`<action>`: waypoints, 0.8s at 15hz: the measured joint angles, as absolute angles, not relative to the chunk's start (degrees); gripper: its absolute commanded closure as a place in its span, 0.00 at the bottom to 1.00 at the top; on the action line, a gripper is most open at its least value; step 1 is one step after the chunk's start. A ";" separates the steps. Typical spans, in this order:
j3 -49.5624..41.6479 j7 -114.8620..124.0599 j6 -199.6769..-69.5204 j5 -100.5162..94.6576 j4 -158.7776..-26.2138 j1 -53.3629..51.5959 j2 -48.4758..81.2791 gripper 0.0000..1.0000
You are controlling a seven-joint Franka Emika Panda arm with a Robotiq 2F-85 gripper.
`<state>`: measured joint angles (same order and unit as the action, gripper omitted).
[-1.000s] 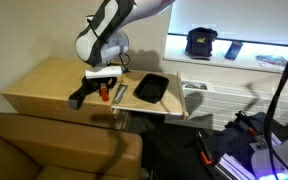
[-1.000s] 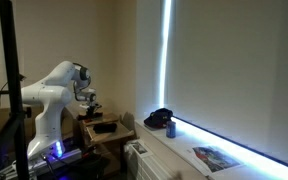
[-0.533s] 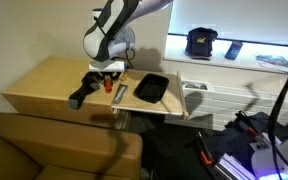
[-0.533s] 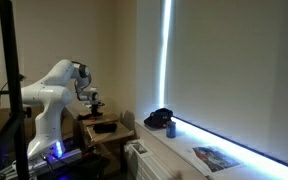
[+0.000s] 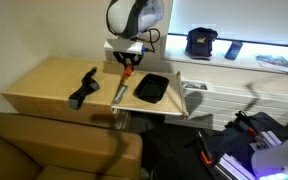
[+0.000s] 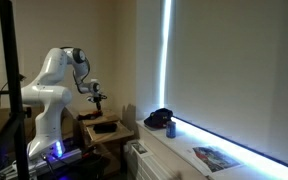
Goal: Open the top drawer, place the tray inside it then put the screwdriver on the tray
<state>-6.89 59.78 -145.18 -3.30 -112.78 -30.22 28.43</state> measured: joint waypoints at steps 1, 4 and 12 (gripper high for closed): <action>-7.16 62.49 -145.19 -3.98 -116.04 -29.88 26.07 0.91; -6.91 68.47 -146.20 -4.36 -126.20 -27.51 20.19 0.91; -13.59 81.96 -169.88 -19.64 -137.56 -26.83 25.88 0.91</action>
